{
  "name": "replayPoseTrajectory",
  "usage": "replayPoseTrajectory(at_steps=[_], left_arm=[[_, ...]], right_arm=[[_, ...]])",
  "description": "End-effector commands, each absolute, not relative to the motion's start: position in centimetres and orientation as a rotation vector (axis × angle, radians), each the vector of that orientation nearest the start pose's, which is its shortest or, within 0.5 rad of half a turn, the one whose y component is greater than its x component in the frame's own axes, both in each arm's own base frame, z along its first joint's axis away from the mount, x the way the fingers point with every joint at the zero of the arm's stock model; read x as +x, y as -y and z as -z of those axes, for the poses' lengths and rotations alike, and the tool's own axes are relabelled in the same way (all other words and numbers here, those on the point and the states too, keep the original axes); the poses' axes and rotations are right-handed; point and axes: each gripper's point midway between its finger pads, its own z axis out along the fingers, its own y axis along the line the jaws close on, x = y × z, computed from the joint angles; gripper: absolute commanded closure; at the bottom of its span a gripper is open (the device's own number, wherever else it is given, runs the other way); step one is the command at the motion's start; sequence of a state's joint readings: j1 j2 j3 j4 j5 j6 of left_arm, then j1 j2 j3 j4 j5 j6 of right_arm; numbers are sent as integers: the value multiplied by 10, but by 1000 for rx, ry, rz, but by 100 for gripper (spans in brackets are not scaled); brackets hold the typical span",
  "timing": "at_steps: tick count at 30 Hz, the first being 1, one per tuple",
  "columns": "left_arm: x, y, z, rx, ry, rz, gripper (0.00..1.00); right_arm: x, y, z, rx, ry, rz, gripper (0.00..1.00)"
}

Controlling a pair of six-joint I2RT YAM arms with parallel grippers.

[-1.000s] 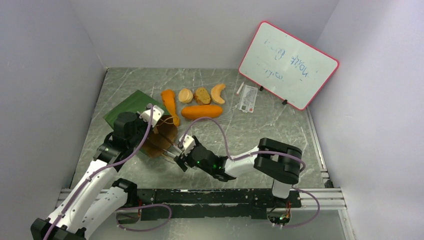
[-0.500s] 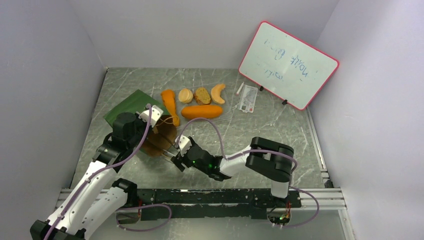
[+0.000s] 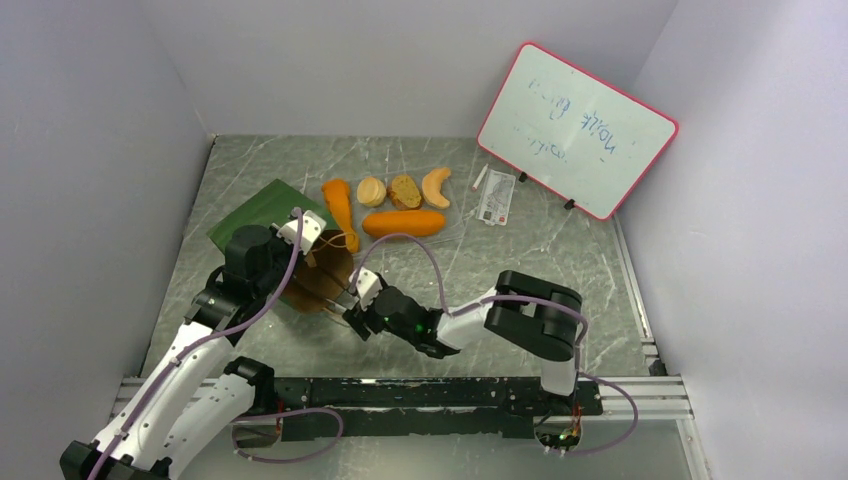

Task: Take the fake bread out of the paper bag
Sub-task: Pick up the clamp at the center of the board.

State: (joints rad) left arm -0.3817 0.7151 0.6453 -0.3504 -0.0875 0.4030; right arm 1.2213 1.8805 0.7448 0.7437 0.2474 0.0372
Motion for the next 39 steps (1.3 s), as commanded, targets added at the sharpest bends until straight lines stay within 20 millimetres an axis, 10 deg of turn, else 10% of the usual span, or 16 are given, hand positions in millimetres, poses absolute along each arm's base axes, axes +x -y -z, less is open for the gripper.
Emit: replayPoseTrajectory(at_steps=[1,24,39], left_arm=[[273,78,-207,681,-1815,-86,93],[266,73,-209,680,-1852,-98,93],[246,57,-213,691,-1866,-149,93]], right_arm=[[205,-435,-41,-962,-1719,-614,28],[204,-449,-22,-1008,-1787,-696,61],[198,-448,-112,-742,-1878,-862,70]])
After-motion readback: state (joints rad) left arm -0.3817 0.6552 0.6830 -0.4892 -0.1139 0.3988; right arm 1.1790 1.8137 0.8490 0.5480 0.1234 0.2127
